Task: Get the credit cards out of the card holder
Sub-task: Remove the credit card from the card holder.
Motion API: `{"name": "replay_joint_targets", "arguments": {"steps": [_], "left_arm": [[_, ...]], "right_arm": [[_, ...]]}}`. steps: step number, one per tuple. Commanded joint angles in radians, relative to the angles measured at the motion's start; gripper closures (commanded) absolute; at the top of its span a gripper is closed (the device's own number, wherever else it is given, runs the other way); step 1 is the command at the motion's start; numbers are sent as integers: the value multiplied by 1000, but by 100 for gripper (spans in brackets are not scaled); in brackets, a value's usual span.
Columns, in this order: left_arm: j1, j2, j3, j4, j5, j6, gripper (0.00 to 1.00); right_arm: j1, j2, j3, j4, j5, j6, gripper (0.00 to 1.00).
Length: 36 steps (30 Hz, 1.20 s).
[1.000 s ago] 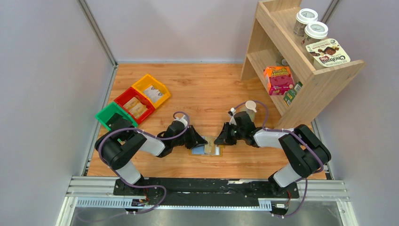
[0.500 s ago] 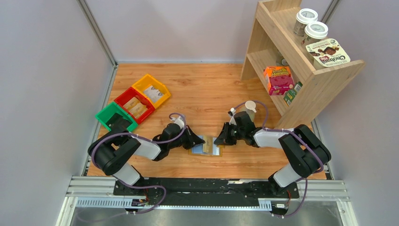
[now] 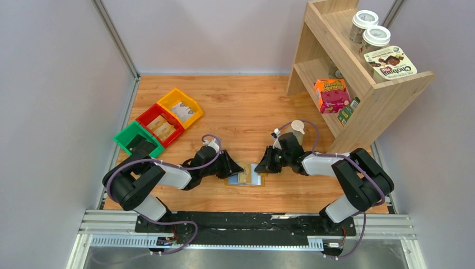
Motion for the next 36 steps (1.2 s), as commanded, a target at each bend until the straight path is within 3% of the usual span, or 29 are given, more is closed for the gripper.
{"name": "replay_joint_targets", "arguments": {"steps": [1, 4, 7, 10, 15, 19, 24, 30, 36], "left_arm": [[3, 12, 18, 41, 18, 1, 62], [3, 18, 20, 41, 18, 1, 67], [2, 21, 23, 46, 18, 4, 87], [3, 5, 18, 35, 1, 19, 100], [3, -95, 32, -86, -42, 105, 100], [5, -221, 93, -366, -105, 233, 100], [14, -373, 158, -578, -154, 370, 100], [17, -506, 276, -811, -137, 627, 100], [17, -603, 443, -1059, 42, 908, 100]], "right_arm": [[-1, -1, -12, 15, 11, 8, 87], [-1, 1, -12, 15, 10, 8, 87], [-1, -2, -13, 15, 10, 8, 87], [-1, -8, -15, 15, 11, 8, 87], [-1, -19, -13, 14, 8, 3, 87], [-1, -44, -4, -9, 15, -20, 84], [0, -88, 18, -38, 10, -54, 78], [23, -231, 73, -94, -31, -155, 57], [82, -436, 159, -218, -87, -394, 30]]}}
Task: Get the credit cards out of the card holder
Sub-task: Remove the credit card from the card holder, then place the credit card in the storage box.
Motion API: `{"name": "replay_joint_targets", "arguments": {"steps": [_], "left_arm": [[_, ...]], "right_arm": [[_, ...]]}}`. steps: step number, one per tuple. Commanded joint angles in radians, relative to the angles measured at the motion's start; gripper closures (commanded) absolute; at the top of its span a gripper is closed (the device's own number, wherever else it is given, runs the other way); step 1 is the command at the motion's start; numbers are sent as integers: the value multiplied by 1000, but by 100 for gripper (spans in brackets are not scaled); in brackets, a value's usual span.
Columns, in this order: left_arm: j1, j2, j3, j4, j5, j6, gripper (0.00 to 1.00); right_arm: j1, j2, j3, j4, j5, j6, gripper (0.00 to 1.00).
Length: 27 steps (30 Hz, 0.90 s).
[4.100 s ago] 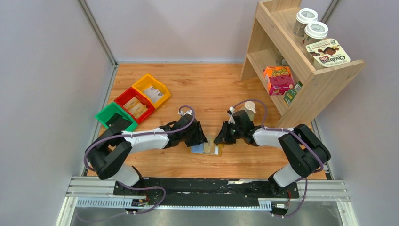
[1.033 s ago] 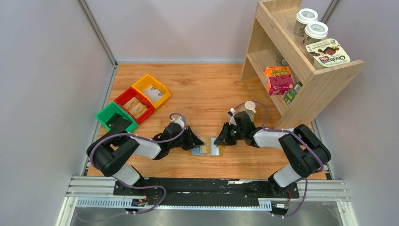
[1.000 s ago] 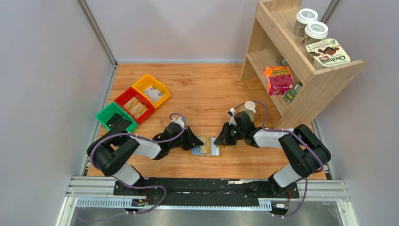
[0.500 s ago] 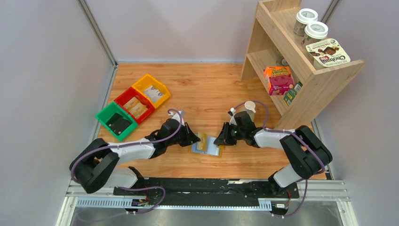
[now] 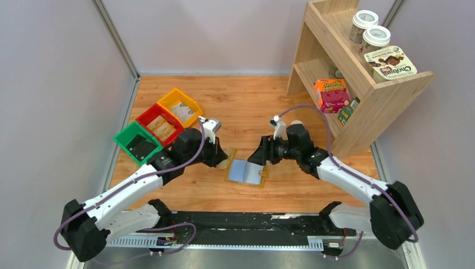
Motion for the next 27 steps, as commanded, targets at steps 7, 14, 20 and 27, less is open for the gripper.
{"name": "replay_joint_targets", "arguments": {"steps": [7, 14, 20, 27], "left_arm": [[3, -81, 329, -443, 383, 498, 100], [3, -55, 436, -586, 530, 615, 100], [3, -30, 469, -612, 568, 641, 100], [3, -38, 465, -577, 544, 618, 100]], "right_arm": [[86, -283, 170, -123, -179, -381, 23], [127, -230, 257, -137, -329, -478, 25], [216, -126, 351, -203, -408, -556, 36], [244, -76, 360, -148, -386, -494, 98]]}}
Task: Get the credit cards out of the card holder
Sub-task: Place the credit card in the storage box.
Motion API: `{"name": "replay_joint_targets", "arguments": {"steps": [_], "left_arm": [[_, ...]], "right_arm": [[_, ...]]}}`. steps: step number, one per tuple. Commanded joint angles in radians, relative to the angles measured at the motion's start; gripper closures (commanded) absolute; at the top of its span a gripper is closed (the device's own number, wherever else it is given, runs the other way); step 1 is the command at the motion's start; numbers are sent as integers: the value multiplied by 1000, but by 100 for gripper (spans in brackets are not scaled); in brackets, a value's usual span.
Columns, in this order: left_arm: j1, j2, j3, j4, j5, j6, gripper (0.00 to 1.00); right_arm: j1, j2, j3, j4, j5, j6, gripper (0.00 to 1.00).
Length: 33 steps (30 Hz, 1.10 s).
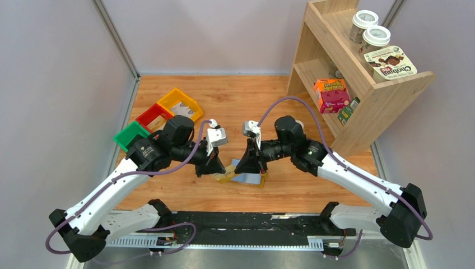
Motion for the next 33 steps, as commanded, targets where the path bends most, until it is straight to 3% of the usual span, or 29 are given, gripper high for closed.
{"name": "replay_joint_targets", "arguments": {"steps": [1, 2, 5, 8, 12, 15, 19, 24, 33], "left_arm": [[3, -21, 31, 45, 10, -3, 96], [3, -27, 29, 55, -11, -14, 92], [3, -68, 2, 130, -109, -89, 69], [3, -154, -53, 213, -259, -192, 39], [3, -280, -153, 354, -523, -357, 23], [3, -353, -236, 462, -655, -453, 19], [3, -468, -406, 610, -723, -621, 19], [3, -499, -518, 783, -668, -759, 19], [3, -472, -603, 934, -640, -873, 19]], "right_arm": [[2, 15, 35, 50, -17, 38, 100], [4, 17, 29, 62, -16, 54, 100], [-2, 4, -9, 131, 30, 119, 100], [-39, -8, -58, 240, 81, 234, 100], [-113, -17, -133, 369, 147, 425, 100], [-145, -31, -194, 479, 198, 573, 100], [-162, -46, -273, 658, 250, 730, 100], [-163, -63, -340, 807, 317, 864, 100], [-163, -66, -400, 962, 351, 1003, 100]]}}
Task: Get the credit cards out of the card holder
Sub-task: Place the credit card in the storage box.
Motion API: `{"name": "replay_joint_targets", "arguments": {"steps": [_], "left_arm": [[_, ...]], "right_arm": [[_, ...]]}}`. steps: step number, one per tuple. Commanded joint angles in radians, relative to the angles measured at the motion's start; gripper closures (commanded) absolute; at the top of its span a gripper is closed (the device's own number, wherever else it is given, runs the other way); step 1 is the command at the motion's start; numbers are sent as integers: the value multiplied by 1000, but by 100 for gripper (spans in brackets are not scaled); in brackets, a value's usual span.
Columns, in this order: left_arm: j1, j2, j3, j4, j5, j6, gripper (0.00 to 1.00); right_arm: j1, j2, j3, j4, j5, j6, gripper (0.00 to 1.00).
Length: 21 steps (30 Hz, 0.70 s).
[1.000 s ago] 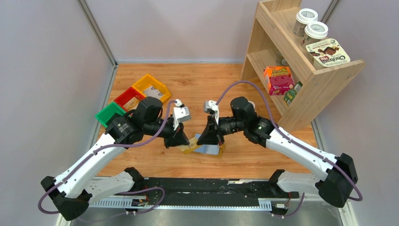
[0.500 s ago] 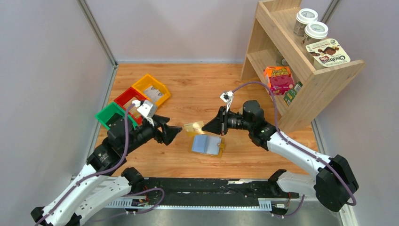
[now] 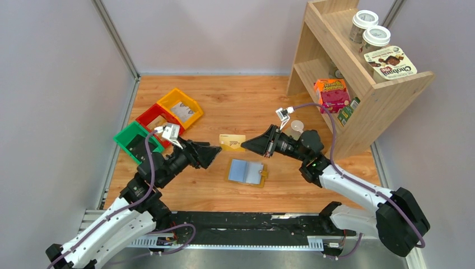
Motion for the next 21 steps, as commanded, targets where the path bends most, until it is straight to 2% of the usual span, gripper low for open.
{"name": "replay_joint_targets", "arguments": {"steps": [1, 4, 9, 12, 16, 18, 19, 20, 21], "left_arm": [[3, 28, -26, 183, 44, -97, 19], [3, 70, -43, 271, 95, -125, 20], [3, 130, -45, 311, 113, -145, 23], [3, 139, -57, 372, 112, -164, 32], [3, 160, -54, 407, 139, -163, 58], [3, 168, -52, 418, 149, -163, 78], [3, 168, -54, 418, 149, -161, 92], [3, 165, -52, 414, 141, -158, 98], [3, 160, -49, 397, 133, -151, 100]], "right_arm": [[-3, -14, -25, 164, 33, 102, 100], [-3, -4, -34, 202, 32, 129, 100], [-3, 13, -60, 290, 38, 183, 100], [-3, 22, -63, 296, 33, 188, 100], [-3, 37, -77, 318, 32, 188, 100], [-3, 45, -82, 325, 29, 189, 100], [-3, 46, -82, 325, 29, 188, 100], [-3, 48, -82, 324, 29, 183, 100], [-3, 48, -85, 318, 27, 177, 100]]}}
